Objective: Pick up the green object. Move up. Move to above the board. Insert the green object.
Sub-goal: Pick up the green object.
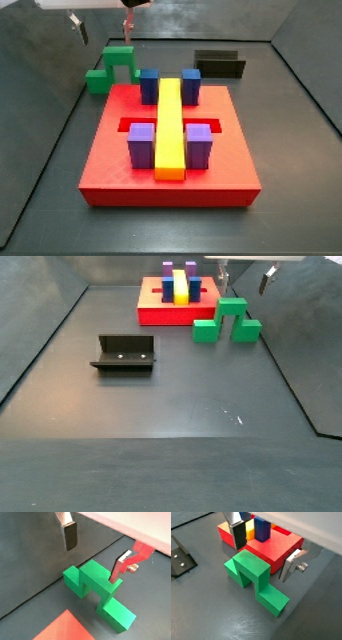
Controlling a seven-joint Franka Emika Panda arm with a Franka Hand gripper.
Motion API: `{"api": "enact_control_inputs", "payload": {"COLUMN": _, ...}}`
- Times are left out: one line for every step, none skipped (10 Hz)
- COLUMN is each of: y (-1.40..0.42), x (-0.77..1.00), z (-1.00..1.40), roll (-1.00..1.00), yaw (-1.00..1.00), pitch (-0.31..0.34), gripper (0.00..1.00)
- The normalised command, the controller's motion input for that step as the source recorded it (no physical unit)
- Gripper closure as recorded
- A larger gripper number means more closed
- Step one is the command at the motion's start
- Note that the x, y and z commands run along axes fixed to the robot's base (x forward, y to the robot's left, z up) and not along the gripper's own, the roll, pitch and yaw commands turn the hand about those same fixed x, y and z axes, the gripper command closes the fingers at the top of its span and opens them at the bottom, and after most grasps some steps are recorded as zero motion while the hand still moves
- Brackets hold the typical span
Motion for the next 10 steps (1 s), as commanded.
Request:
{"api": "enact_control_inputs", "payload": {"y": 0.0, "x": 0.14, "z": -0.08, "roll": -0.19, "yaw": 0.21, "pitch": -0.133, "gripper": 0.0}}
{"api": "enact_control_inputs", "payload": {"y": 0.0, "x": 0.09, "z": -0.07, "roll": -0.17, "yaw": 0.19, "pitch": -0.116, "gripper": 0.0}}
{"api": "enact_control_inputs", "payload": {"y": 0.0, "x": 0.01, "z": -0.05, "roll": -0.15, "yaw": 0.15, "pitch": -0.11, "gripper": 0.0}}
{"api": "enact_control_inputs", "payload": {"y": 0.0, "x": 0.0, "z": -0.02, "roll": -0.11, "yaw": 0.07, "pitch": -0.083, "gripper": 0.0}}
{"api": "enact_control_inputs", "payload": {"y": 0.0, "x": 0.0, "z": -0.03, "roll": -0.04, "yaw": 0.0, "pitch": -0.06, "gripper": 0.0}}
{"api": "enact_control_inputs", "payload": {"y": 0.0, "x": 0.05, "z": -0.05, "roll": 0.0, "yaw": -0.02, "pitch": -0.014, "gripper": 0.0}}
{"api": "enact_control_inputs", "payload": {"y": 0.0, "x": 0.24, "z": -0.03, "roll": 0.02, "yaw": -0.14, "pitch": 0.0, "gripper": 0.0}}
{"api": "enact_control_inputs", "payload": {"y": 0.0, "x": 0.3, "z": -0.02, "roll": 0.03, "yaw": -0.17, "pitch": 0.0, "gripper": 0.0}}
{"api": "enact_control_inputs", "payload": {"y": -0.01, "x": 0.27, "z": -0.01, "roll": 0.04, "yaw": -0.17, "pitch": 0.0, "gripper": 0.0}}
{"api": "enact_control_inputs", "payload": {"y": 0.0, "x": 0.18, "z": 0.0, "roll": 0.04, "yaw": -0.14, "pitch": 0.0, "gripper": 0.0}}
